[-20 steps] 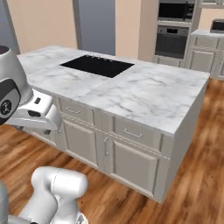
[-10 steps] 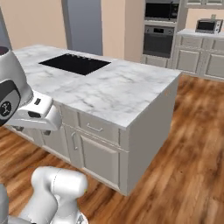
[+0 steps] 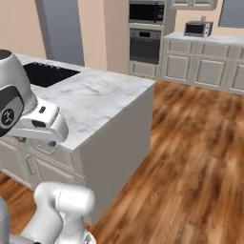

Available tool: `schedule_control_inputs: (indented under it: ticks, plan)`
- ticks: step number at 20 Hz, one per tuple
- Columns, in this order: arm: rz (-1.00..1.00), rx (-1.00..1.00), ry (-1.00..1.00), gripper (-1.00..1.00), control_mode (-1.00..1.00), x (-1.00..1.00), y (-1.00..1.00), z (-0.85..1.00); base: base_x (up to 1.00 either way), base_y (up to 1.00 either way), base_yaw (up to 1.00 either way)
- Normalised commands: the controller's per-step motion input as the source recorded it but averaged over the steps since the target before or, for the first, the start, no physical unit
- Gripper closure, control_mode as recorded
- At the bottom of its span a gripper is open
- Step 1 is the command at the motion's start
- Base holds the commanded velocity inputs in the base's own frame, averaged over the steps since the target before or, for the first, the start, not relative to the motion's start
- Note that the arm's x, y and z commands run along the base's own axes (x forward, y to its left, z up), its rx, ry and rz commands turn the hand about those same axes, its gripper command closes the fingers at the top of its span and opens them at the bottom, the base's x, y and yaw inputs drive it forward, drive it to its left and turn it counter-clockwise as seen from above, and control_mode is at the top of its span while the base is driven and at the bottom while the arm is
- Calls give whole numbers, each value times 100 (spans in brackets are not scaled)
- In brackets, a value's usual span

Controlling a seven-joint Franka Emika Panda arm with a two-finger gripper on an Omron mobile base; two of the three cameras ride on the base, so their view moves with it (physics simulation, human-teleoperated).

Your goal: Navigate to the stove.

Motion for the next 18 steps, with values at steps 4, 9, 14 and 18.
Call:
schedule_control_inputs:
  ticks: [4,9,14,18]
  plan:
    - [0,0,0,-100,100,0,0,0,56,-100,-25]
    - [0,0,0,-100,100,0,0,0,87,-100,-12]
    - [0,0,0,-100,100,0,0,0,100,-100,-2]
    - [0,0,0,-100,100,0,0,0,100,-100,0]
